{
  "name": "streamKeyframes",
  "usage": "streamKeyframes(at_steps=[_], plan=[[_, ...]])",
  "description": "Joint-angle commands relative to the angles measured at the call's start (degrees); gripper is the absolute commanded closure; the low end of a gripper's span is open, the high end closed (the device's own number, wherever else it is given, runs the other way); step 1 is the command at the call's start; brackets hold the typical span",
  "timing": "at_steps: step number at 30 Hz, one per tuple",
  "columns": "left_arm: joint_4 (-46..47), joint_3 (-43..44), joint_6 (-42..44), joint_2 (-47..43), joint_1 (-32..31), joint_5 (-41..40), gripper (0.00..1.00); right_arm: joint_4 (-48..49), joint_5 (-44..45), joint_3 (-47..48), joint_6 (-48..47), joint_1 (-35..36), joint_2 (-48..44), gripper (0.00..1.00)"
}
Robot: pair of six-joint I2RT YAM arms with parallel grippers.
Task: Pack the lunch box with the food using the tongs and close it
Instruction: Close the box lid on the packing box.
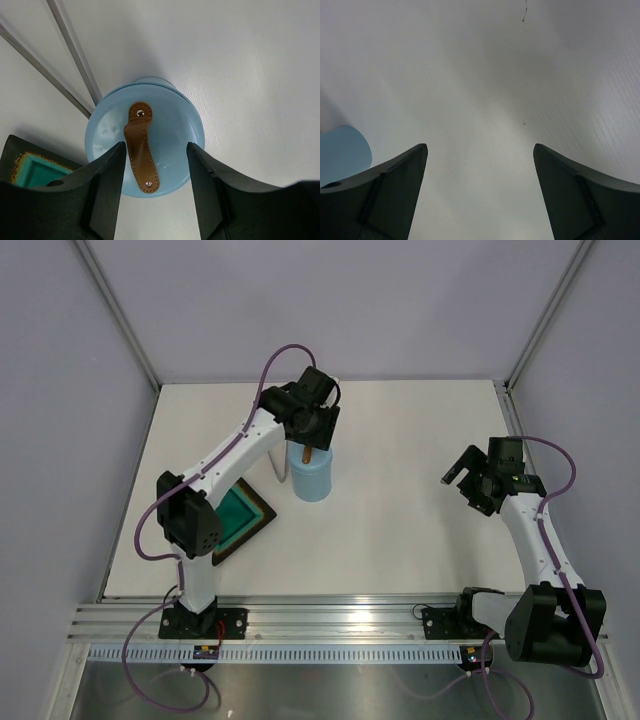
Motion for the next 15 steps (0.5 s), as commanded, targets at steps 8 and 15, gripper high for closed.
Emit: streamKeyframes(at_steps=[8,15], plan=[[2.26,4.99,1.07,-4.9,-1.5,-6.49,0.35,-0.54,-0.77,2.8,-1.03,-0.21,-1.35,0.05],[2.43,2.98,0.72,-1.13,-1.5,-7.63,0.35,-0.71,-1.04,3.07,-1.38,-0.13,-0.83,0.05]])
